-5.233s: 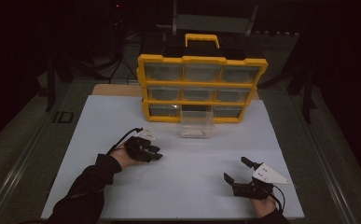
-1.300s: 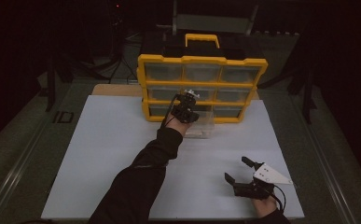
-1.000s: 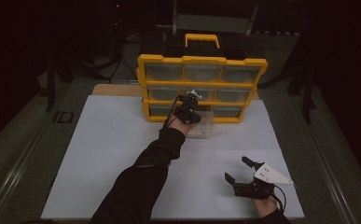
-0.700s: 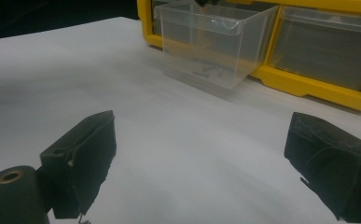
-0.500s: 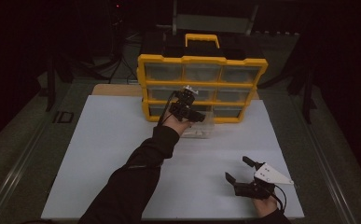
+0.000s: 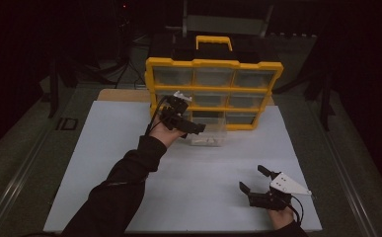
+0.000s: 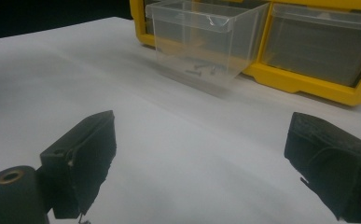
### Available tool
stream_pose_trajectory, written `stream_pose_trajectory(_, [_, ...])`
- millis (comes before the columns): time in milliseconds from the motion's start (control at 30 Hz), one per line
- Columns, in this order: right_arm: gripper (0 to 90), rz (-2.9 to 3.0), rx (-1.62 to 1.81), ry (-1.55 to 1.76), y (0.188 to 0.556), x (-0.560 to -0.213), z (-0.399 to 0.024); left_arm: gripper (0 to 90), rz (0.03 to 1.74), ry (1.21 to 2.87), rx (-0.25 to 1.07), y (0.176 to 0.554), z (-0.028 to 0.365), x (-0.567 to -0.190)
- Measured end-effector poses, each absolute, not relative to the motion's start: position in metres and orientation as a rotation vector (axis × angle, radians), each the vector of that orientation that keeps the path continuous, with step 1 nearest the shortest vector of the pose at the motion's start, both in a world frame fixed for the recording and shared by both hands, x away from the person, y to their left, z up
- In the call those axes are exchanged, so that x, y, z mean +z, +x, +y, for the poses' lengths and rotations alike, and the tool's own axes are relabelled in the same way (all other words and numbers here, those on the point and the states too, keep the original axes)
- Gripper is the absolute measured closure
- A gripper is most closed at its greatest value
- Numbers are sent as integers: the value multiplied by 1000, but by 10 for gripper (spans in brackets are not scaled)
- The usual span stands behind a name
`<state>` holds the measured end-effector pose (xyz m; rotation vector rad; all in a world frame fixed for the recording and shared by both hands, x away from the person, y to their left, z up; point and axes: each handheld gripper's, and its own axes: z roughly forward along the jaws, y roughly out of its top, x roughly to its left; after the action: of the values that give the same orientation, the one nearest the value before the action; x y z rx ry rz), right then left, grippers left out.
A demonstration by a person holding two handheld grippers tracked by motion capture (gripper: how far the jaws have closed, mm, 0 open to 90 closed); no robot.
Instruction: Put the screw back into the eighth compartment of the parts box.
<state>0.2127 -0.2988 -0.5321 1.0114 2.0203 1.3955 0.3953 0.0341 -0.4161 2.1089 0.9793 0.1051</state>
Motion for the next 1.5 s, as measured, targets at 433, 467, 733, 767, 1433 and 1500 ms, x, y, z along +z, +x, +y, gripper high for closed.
stream_pose_trajectory(433, [91,2019,1396,1003,212,-531,-299,0,787,2031,167,367,74,-422])
stream_pose_trajectory(467, [91,2018,1394,1004,212,-531,-299,0,755,2012,160,364,78,-424])
stream_pose_trajectory(733, [91,2016,1389,1011,212,-530,-298,0,590,1967,153,348,95,-430])
stream_pose_trajectory(767, [91,2015,1390,1011,212,-530,-298,0,579,1971,159,345,97,-430])
stream_pose_trajectory(1433, [91,2014,1388,1002,212,-530,-297,0,451,1919,128,307,138,-436])
stream_pose_trajectory(1500, [91,2014,1386,1001,212,-529,-297,0,449,1924,131,305,140,-437])
